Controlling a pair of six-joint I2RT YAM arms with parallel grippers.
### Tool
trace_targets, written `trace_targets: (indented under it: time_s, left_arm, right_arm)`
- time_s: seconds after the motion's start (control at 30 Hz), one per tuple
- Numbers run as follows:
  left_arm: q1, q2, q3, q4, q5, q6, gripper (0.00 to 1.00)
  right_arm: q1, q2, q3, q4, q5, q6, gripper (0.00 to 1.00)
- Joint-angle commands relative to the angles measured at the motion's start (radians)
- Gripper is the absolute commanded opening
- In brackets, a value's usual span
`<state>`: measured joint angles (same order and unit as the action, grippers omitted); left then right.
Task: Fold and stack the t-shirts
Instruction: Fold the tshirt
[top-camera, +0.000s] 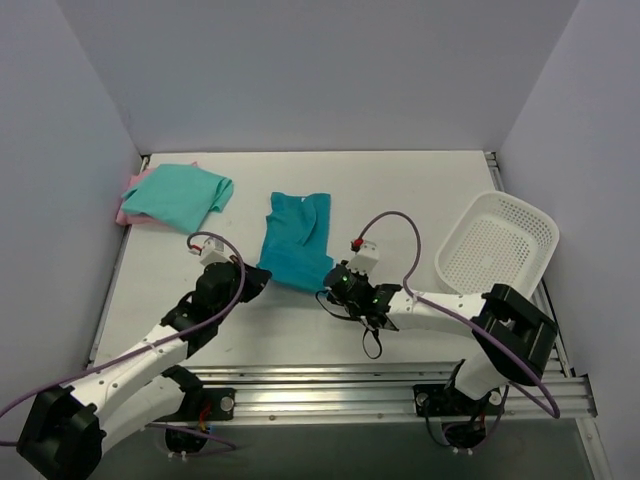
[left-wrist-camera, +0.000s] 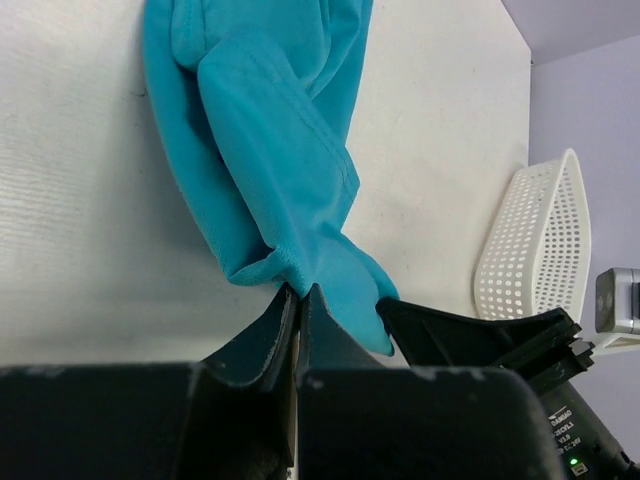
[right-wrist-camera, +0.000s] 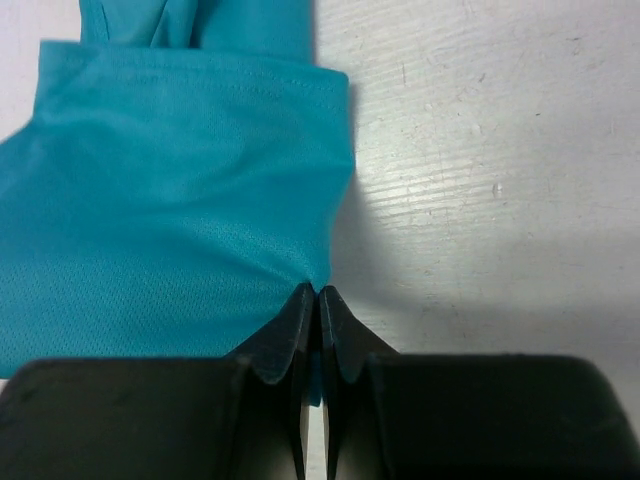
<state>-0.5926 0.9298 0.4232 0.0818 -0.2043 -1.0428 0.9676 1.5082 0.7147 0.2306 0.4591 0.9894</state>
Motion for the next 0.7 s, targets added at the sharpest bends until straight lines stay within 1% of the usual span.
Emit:
trace_targets:
  time_s: [0.0, 0.2, 0.33, 0.4, 0.43, 0.5, 0.67]
  left_arm:
    - [-0.001, -0.045, 0.060, -0.163, -0.122, 0.043, 0.02]
    - [0.004, 0.033, 0.144, -0.143, -0.155, 0.049, 0.02]
    - [0.014, 0.092, 0.202, -0.126, -0.172, 0.056, 0.02]
    - [0.019, 0.104, 0.235, -0.120, -0.181, 0.064, 0.02]
    - [0.025, 0.116, 0.245, -0.119, -0.181, 0.066, 0.03]
    - [0.043, 0.129, 0.278, -0.117, -0.162, 0.070, 0.03]
    - [0.071, 0.170, 0.304, -0.082, -0.156, 0.076, 0.03]
  right_arm:
    - [0.000, -0.022, 0.038, -0.123, 0.118, 0.005, 0.00]
    - [-0.004, 0.050, 0.173, -0.158, 0.162, -0.047, 0.00]
    - [-0.017, 0.112, 0.325, -0.186, 0.196, -0.090, 0.00]
    - [-0.029, 0.147, 0.373, -0.192, 0.201, -0.115, 0.00]
    - [-0.033, 0.159, 0.417, -0.195, 0.199, -0.124, 0.00]
    - [-0.044, 0.197, 0.456, -0.197, 0.204, -0.147, 0.00]
    - [-0.069, 0.293, 0.586, -0.212, 0.210, -0.193, 0.00]
